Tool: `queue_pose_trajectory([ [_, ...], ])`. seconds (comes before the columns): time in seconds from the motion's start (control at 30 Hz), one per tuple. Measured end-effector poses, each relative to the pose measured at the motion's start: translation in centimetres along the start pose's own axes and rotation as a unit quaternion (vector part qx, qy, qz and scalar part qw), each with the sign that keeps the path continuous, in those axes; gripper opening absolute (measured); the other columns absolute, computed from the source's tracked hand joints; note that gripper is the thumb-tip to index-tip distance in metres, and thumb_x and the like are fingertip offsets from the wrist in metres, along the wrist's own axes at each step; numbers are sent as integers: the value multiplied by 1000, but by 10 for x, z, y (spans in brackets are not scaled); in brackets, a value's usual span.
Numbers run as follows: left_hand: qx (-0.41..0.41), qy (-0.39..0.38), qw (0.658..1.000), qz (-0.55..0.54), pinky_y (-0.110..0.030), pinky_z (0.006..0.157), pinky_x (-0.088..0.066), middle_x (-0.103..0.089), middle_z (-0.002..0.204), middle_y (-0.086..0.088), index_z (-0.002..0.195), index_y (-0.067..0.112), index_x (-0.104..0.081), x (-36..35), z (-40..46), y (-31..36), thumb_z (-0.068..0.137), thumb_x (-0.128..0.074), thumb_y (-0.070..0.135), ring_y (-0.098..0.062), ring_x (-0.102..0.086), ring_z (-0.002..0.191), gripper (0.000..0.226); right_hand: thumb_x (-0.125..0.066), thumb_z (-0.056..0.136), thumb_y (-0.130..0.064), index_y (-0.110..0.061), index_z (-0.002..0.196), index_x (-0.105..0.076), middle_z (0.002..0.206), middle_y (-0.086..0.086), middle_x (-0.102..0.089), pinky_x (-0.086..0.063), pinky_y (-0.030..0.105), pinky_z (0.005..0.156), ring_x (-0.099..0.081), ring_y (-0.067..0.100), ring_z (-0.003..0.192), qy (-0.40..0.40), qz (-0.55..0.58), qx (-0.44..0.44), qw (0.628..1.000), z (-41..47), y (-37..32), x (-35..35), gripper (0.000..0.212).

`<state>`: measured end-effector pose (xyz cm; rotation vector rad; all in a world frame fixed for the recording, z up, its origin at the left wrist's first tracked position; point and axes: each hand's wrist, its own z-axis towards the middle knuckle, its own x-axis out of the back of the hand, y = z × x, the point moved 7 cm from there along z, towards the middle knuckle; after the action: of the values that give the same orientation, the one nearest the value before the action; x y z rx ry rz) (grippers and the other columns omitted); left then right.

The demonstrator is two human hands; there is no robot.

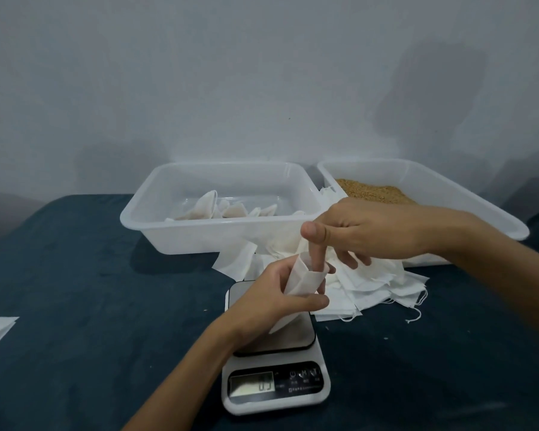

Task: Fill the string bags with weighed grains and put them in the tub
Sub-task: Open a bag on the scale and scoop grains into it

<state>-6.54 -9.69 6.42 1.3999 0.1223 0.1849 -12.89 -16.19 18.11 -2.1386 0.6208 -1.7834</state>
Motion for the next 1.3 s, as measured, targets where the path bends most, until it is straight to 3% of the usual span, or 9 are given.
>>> queue_pose_trajectory([
  [0.2,-9,15,1000,-4,-21,78,-53,-68,89,5,113,7,-65,-1,3,-2,85,-80,7,-10,-64,83,31,-23,76,-82,-22,125,-68,101,4,-76,-54,32,57,-71,26,59,-60,36,-29,997,3,3,-17,90],
  [0.37,-21,85,995,49,-19,74,-55,-70,92,10,102,31,-68,9,2,-2,80,-88,11,-6,-67,86,36,-21,77,-80,-9,110,-75,105,-13,-74,-51,30,54,-72,26,59,-79,28,-21,996,14,-2,-22,94],
  [0.5,-58,143,986,67,-9,89,-49,-70,122,23,122,50,-61,11,3,2,81,-89,16,4,-63,119,60,-19,77,-82,-10,110,-73,115,-5,-72,-49,27,53,-73,28,59,-54,46,-54,996,20,2,-17,96],
  [0.7,-78,226,966,93,-23,89,-51,-70,117,12,120,37,-60,22,-1,3,79,-87,26,-1,-63,112,50,-19,73,-86,-11,113,-69,108,5,-71,-50,26,54,-74,26,59,-32,46,-93,994,28,3,-15,99],
  [0.87,-72,174,982,0,-23,80,-57,-72,106,10,127,27,-62,12,2,3,83,-82,7,-6,-68,105,53,-21,75,-83,-8,109,-70,106,6,-73,-49,27,53,-73,26,59,-18,44,-85,995,31,0,-15,95],
  [0.97,-50,194,980,22,-34,81,-57,-70,98,-9,109,14,-67,20,0,0,81,-82,13,-16,-68,92,32,-24,79,-81,-14,104,-74,94,3,-78,-42,22,43,-70,25,51,44,85,-60,994,24,8,12,88],
  [1.07,-46,188,981,3,-28,75,-56,-72,98,-10,100,12,-69,21,-2,1,85,-82,4,-16,-68,88,21,-39,90,-73,-18,93,-75,83,0,-78,-40,18,39,-66,22,47,215,91,-61,970,6,54,69,66],
  [1.17,-42,181,983,-5,-26,77,-56,-72,97,-4,108,14,-68,22,-2,0,86,-81,3,-16,-69,90,27,-61,94,-53,-19,98,-74,83,-4,-77,-49,22,54,-70,15,61,305,-56,-176,934,-12,139,102,37],
  [1.3,-54,191,980,-2,-26,81,-57,-73,95,-5,114,19,-68,23,-1,1,81,-80,13,-19,-70,94,36,-68,89,-55,-7,127,-65,124,10,-68,-51,39,92,-64,27,106,120,-184,-379,899,-23,254,74,61],
])
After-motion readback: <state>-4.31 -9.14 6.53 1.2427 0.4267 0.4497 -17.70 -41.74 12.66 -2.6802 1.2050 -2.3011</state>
